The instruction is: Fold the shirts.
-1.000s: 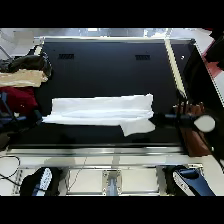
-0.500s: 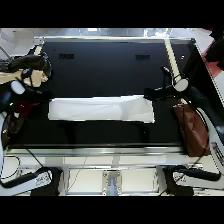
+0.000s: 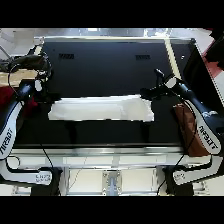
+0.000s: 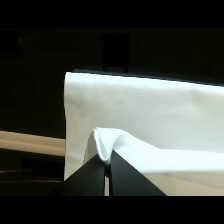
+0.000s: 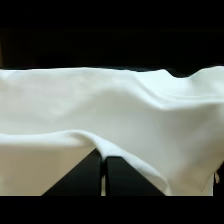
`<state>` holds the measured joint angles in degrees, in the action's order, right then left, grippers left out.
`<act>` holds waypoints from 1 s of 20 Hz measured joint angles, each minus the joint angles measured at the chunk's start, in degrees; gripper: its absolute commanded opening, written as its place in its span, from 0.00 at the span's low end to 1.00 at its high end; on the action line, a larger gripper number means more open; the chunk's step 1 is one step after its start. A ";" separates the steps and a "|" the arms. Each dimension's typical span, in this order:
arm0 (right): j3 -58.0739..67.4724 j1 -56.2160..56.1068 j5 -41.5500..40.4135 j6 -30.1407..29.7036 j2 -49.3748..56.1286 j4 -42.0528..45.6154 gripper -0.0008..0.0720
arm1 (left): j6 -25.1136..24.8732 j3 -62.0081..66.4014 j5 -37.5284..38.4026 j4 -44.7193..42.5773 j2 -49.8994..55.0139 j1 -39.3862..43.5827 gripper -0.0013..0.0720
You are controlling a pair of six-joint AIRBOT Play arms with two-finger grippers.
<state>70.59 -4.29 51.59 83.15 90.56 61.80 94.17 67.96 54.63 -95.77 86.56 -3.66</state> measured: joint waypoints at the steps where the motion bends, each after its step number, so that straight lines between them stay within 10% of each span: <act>1: 0.07 0.00 -0.13 -0.04 0.22 0.00 0.04 | 0.24 0.09 0.00 -0.48 0.22 0.17 0.05; 2: 0.11 0.00 -0.13 -0.11 0.39 0.04 0.06 | 0.42 0.13 -0.02 -0.96 0.35 0.42 0.22; 4: 0.70 0.07 0.24 -0.22 0.55 0.26 0.34 | 0.63 0.20 0.24 -1.73 0.42 0.96 0.92; 5: 1.46 0.22 1.29 -0.26 0.57 0.28 0.51 | 0.74 0.20 0.57 -1.84 0.15 1.22 0.95; 12: 10.58 5.33 13.33 -0.50 -8.57 6.29 0.54 | 1.03 1.70 -0.98 -2.12 -9.57 2.16 0.95; 20: -0.15 22.45 -3.13 12.09 -26.05 9.38 0.67 | -3.54 17.09 -4.39 -1.62 -16.17 11.56 0.95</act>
<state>70.43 18.15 48.47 95.24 64.51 71.18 90.63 85.06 50.24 -97.38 70.39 7.90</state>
